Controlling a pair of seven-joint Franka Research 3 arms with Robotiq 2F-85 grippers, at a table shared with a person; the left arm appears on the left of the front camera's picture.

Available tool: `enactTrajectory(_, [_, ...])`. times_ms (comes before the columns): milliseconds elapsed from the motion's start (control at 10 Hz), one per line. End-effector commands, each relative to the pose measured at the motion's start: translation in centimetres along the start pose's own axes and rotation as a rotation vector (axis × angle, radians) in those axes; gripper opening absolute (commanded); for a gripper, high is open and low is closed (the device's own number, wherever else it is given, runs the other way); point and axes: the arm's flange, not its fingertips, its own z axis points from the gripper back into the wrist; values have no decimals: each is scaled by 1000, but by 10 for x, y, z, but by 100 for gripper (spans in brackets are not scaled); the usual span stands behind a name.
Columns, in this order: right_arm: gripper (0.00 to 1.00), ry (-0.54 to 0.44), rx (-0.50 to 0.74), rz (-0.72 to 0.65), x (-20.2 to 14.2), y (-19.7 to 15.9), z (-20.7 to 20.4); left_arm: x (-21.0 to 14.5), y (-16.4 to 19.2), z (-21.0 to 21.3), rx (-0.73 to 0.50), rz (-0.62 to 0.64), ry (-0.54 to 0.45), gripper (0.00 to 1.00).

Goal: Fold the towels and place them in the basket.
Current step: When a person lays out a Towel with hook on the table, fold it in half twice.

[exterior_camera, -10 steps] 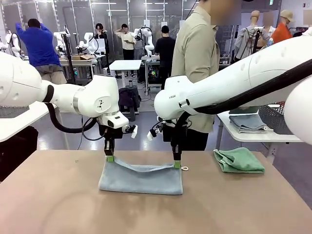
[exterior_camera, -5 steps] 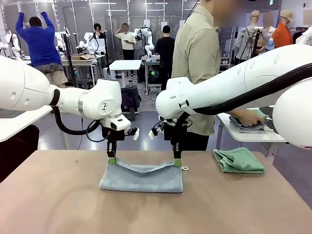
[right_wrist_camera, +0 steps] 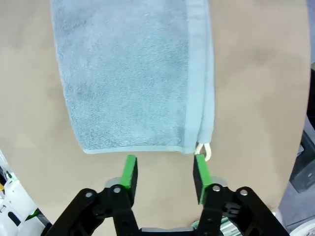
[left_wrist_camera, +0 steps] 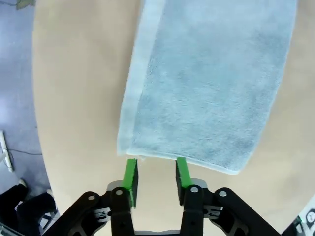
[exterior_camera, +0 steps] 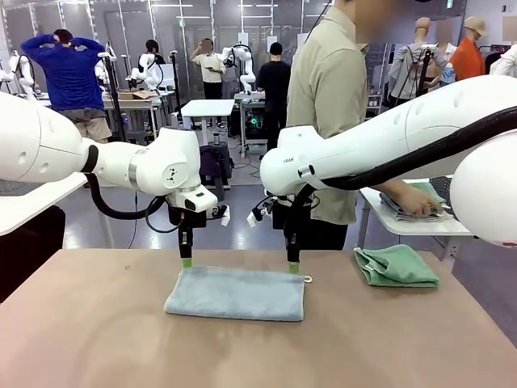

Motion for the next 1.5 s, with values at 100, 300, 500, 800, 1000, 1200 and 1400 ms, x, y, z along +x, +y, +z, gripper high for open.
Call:
enactTrajectory(100, [85,-31,-55,-59,-11,14,4,-19,-11,7,92,66,-34,64])
enactTrajectory(300, [85,-38,22,-102,-24,51,37,-45,-43,43,1,-38,-107,92])
enactTrajectory(500, [85,-81,104,-245,-42,99,82,-90,-79,90,-42,-136,-189,92])
enactTrajectory(800, [85,-367,81,-680,-64,158,128,-155,-110,135,-33,-160,-389,92])
enactTrajectory(1000, [85,-572,114,-952,-77,172,115,-185,-112,129,-78,-131,-528,92])
enactTrajectory(1200, [85,-680,154,-1090,-92,184,90,-204,-113,112,-148,-113,-635,92])
enactTrajectory(1400, [85,-681,194,-1229,-105,187,71,-213,-114,102,-155,-134,-676,92])
